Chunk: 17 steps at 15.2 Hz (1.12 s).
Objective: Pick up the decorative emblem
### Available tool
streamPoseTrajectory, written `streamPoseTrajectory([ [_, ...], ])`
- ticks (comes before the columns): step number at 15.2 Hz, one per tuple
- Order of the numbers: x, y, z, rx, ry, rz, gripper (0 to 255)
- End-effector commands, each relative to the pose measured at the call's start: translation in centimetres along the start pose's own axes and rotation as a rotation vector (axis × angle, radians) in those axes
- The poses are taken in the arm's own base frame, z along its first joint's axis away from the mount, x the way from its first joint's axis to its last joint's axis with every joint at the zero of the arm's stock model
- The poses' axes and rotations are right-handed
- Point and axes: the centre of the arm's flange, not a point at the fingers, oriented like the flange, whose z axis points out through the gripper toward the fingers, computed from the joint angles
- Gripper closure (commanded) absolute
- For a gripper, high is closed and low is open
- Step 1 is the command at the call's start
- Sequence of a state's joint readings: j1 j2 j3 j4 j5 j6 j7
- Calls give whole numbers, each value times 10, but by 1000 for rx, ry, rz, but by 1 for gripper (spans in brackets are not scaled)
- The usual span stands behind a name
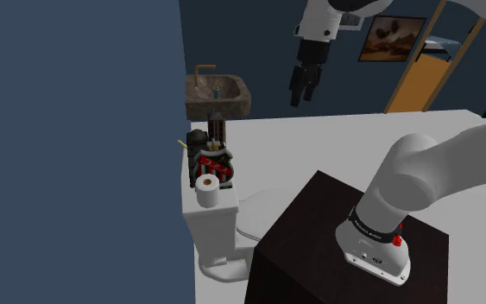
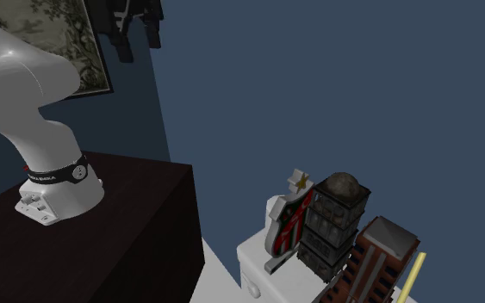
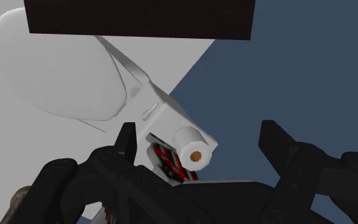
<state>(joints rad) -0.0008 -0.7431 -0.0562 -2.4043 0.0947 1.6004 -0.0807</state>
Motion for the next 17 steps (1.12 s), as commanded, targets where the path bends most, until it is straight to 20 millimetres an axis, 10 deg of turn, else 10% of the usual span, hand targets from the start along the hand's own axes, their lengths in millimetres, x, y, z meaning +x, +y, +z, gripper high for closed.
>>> streamPoseTrajectory([
  [1,0,0,0,0,0,0,0],
  [17,187,-26,115,-221,-92,-365,0],
])
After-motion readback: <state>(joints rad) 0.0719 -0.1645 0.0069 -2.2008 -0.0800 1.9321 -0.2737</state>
